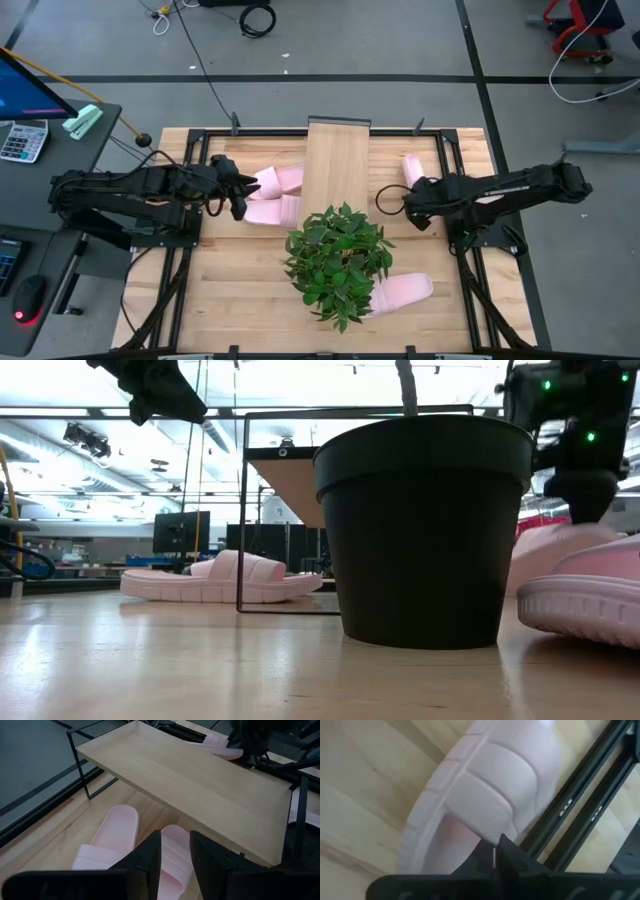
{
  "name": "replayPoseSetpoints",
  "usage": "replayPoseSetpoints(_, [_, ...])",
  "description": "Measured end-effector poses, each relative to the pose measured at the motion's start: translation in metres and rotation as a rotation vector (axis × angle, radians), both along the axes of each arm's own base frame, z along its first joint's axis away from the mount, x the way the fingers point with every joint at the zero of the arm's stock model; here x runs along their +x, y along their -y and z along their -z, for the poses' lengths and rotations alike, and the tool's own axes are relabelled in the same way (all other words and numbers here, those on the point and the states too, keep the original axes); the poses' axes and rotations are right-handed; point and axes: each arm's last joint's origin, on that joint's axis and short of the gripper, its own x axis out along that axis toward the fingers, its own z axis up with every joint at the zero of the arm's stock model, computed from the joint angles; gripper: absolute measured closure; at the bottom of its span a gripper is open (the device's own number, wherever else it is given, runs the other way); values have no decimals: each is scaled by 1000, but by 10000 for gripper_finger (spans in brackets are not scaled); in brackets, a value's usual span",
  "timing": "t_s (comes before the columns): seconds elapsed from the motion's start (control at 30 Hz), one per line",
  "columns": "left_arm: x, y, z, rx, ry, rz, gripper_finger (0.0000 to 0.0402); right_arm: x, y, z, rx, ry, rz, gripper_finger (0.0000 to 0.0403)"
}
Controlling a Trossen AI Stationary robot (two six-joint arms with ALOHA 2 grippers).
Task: Pick and place slides into the shelf
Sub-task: Put the pink slide on the shelf
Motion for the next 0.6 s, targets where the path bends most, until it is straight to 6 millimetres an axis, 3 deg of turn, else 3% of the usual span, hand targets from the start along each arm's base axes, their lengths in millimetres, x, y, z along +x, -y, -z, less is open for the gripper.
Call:
replayPoseSetpoints(0.27, [0, 0, 0, 0, 0, 0, 294, -5, 1, -46, -42, 49, -22, 401])
replayPoseSetpoints(0.6, [0, 0, 0, 0, 0, 0, 294, -7, 5, -120, -207, 145, -101, 402])
